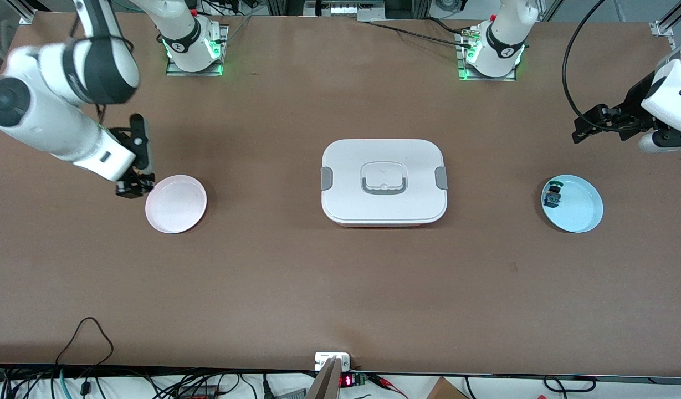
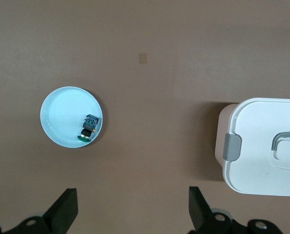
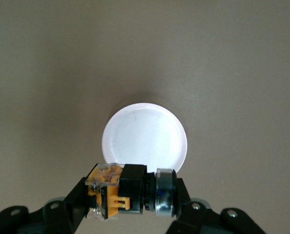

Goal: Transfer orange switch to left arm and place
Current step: 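Lift the orange switch with the right gripper toward the white box, then hold the switch above the box while the left gripper reaches it, then close the left gripper on the switch and open the right gripper, then carry the switch to the blue plate while the right gripper withdraws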

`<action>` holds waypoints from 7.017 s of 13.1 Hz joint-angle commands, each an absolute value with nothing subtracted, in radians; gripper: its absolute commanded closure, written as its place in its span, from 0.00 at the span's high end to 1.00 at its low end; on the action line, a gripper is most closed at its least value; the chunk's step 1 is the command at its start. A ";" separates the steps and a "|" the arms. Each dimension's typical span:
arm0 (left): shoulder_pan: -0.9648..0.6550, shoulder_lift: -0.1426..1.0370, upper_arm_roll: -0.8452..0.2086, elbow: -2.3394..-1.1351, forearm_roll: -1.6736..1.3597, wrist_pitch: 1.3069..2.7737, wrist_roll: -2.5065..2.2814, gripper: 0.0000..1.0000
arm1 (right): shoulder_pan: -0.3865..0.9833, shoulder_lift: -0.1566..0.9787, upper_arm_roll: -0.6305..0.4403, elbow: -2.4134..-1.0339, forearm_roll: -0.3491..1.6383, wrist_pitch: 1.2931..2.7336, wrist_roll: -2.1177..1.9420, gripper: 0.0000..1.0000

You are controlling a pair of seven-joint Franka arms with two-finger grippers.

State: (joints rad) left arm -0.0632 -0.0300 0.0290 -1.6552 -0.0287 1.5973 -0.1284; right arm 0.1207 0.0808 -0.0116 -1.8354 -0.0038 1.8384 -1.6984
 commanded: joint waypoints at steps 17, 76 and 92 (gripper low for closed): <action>-0.075 -0.005 0.025 -1.600 -0.011 1.560 -0.140 1.00 | 0.080 0.267 -0.015 -1.634 1.019 1.425 -1.703 0.00; 0.038 0.083 -0.324 -1.948 -1.608 1.778 0.413 0.15 | 0.571 0.362 -0.015 -1.551 1.723 2.081 -1.732 1.00; 0.176 0.141 -0.314 -1.852 -0.955 1.475 0.426 0.14 | 0.009 0.360 -0.017 -1.565 1.332 1.240 -1.715 1.00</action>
